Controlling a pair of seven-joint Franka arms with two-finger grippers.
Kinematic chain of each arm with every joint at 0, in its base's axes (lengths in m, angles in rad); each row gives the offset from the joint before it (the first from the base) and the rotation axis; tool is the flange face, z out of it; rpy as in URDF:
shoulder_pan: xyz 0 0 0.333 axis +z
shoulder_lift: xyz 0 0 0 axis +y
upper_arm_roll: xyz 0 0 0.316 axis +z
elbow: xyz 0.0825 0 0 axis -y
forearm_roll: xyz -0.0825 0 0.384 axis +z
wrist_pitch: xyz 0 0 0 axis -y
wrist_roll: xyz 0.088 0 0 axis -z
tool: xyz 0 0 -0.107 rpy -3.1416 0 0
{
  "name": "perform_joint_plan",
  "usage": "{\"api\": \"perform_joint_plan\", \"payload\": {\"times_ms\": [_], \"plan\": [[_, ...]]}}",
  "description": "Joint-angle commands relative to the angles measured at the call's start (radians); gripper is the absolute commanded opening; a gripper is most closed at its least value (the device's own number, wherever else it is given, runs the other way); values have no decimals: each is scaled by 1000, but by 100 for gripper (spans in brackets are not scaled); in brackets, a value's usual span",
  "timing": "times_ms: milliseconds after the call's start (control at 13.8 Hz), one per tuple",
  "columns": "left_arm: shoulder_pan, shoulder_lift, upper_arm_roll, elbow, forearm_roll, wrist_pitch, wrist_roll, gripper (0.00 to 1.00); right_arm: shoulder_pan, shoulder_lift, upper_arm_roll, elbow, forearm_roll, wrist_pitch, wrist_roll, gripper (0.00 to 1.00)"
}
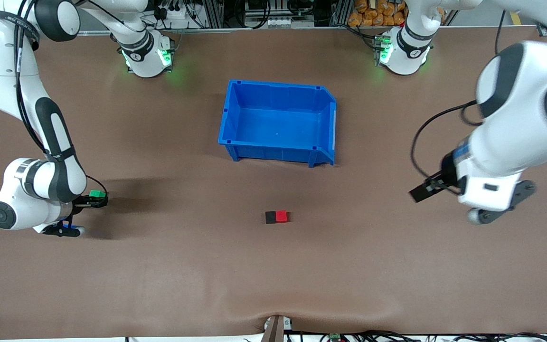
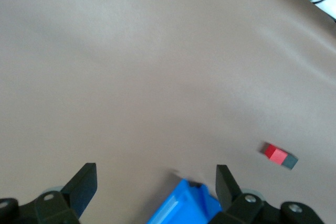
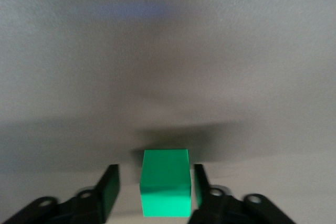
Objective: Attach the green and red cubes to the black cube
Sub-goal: 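Carry the green cube with the right gripper toward the black cube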
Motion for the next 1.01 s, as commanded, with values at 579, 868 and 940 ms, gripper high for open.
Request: {"api": "perform_joint_plan", "payload": {"times_ms": [579, 868, 940], "plan": [[97, -180, -12, -208, 23, 0, 287, 100, 85, -10, 18, 170, 89, -234, 360, 0], [96, -246, -12, -237, 26, -3, 313, 100, 221, -14, 18, 176, 254, -237, 727, 0], [99, -269, -12, -245, 26, -5, 334, 100, 254, -14, 18, 176, 323, -234, 861, 0]]}}
